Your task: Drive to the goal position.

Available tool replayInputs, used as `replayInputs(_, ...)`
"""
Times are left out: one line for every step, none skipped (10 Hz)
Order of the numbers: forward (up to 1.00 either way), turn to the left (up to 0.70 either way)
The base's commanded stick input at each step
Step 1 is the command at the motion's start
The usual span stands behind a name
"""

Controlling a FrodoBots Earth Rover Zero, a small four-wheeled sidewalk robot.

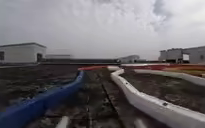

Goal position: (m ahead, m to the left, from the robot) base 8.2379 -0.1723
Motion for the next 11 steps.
replayInputs(0.70,0.04)
replayInputs(0.70,0.00)
replayInputs(0.70,0.00)
replayInputs(0.70,0.00)
replayInputs(0.70,0.04)
replayInputs(0.70,0.11)
replayInputs(0.70,0.00)
replayInputs(0.70,0.00)
replayInputs(0.70,0.00)
replayInputs(0.70,0.00)
replayInputs(0.70,0.21)
